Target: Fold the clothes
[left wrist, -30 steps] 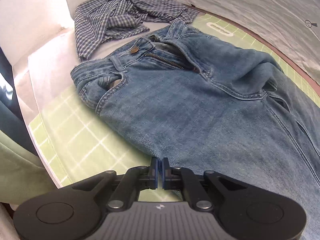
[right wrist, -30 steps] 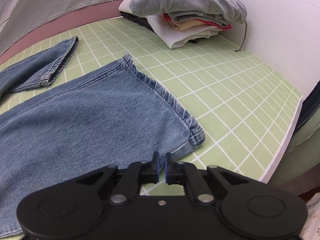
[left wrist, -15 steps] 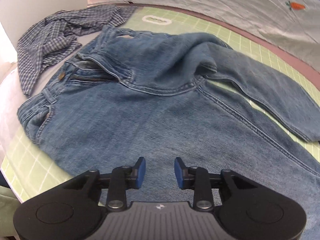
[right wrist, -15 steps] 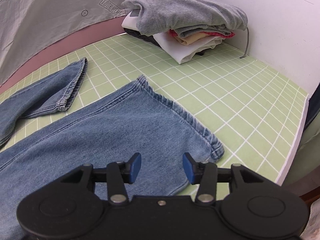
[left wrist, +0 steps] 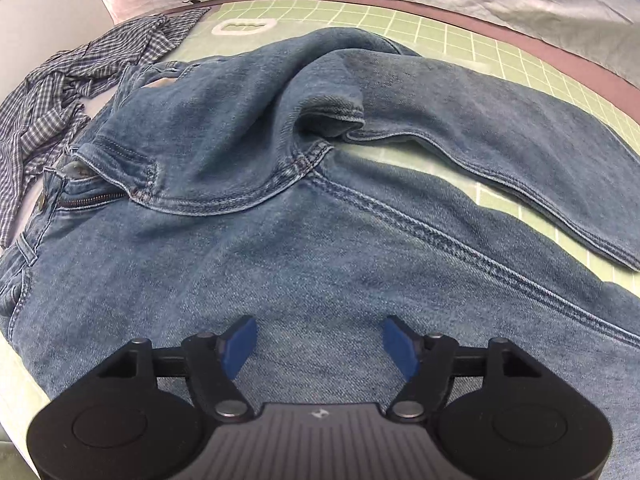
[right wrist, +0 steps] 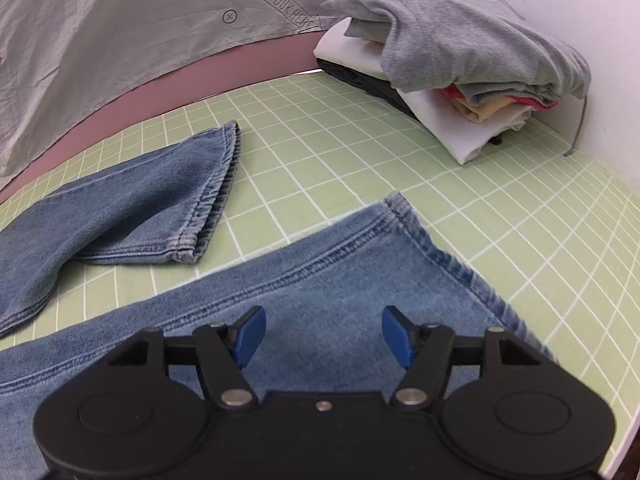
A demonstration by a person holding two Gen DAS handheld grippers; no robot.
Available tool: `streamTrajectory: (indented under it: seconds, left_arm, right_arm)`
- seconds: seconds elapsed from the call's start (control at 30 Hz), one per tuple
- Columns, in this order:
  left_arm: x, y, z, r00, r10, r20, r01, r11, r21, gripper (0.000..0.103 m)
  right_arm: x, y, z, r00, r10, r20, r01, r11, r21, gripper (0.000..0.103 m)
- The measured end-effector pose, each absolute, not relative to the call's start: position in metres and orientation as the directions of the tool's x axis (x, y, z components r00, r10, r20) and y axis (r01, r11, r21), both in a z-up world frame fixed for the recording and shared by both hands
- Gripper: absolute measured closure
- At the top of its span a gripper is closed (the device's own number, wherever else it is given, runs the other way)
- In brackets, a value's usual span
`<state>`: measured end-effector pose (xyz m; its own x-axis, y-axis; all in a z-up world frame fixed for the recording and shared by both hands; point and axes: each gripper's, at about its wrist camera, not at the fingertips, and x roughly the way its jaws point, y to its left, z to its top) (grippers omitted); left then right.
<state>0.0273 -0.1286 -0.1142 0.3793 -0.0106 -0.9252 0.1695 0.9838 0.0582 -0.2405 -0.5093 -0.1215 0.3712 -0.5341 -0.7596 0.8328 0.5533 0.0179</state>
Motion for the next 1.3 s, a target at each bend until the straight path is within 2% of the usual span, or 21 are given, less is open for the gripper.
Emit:
streamTrajectory:
  seconds: [0.03,0.1,0.13,0.23,0.43,0.6,0.63,0.7,0.87,1.0,1.3]
  left_arm:
    - [0.029,-0.128,-0.115,0.378,-0.004,-0.926,0.162,0.985,0.062,0.024]
    - [0.033,-0.127,-0.117,0.375,0.014,-0.927,0.146,0.987,0.074,0.012]
    - [0.034,-0.125,-0.118,0.372,0.02,-0.928,0.138,0.988,0.076,0.01]
    - [0.038,-0.123,-0.121,0.364,0.03,-0.931,0.122,0.989,0.08,0.0]
    - [0.041,-0.12,-0.123,0.349,0.022,-0.937,0.112,0.992,0.065,0.0]
    - [0.042,-0.116,-0.125,0.327,-0.004,-0.945,0.069,0.997,0.019,0.0]
    - [0.043,-0.116,-0.125,0.323,-0.007,-0.946,0.076,0.997,0.018,0.0]
    - [0.046,-0.117,-0.125,0.31,-0.015,-0.951,0.094,0.995,0.015,0.0]
    - [0.049,-0.118,-0.125,0.293,-0.029,-0.956,0.128,0.992,0.009,0.0]
    - [0.05,-0.12,-0.125,0.289,-0.032,-0.957,0.137,0.99,0.008,0.0]
    - [0.049,-0.125,-0.124,0.289,-0.033,-0.957,0.14,0.99,0.008,0.0]
  right_arm:
    - [-0.234,-0.513,-0.121,0.383,-0.527,-0.759,0.826,0.564,0.025,0.038]
    - [-0.22,-0.52,-0.121,0.415,-0.507,-0.755,0.806,0.59,0.048,0.039]
    - [-0.214,-0.522,-0.121,0.438,-0.494,-0.751,0.793,0.606,0.063,0.039]
    - [-0.194,-0.527,-0.123,0.504,-0.446,-0.74,0.748,0.653,0.116,0.05]
    - [-0.161,-0.531,-0.129,0.578,-0.376,-0.724,0.699,0.687,0.2,0.052]
    - [-0.147,-0.531,-0.138,0.568,-0.357,-0.742,0.692,0.695,0.195,0.052]
    - [-0.145,-0.531,-0.139,0.565,-0.352,-0.746,0.689,0.7,0.191,0.055]
    - [-0.144,-0.531,-0.142,0.554,-0.349,-0.756,0.679,0.715,0.167,0.074]
    - [-0.145,-0.532,-0.141,0.541,-0.366,-0.758,0.648,0.755,0.099,0.084]
    - [-0.152,-0.549,-0.134,0.498,-0.46,-0.735,0.658,0.753,-0.026,0.086]
    - [-0.178,-0.615,-0.102,0.421,-0.623,-0.659,0.754,0.644,-0.127,0.087]
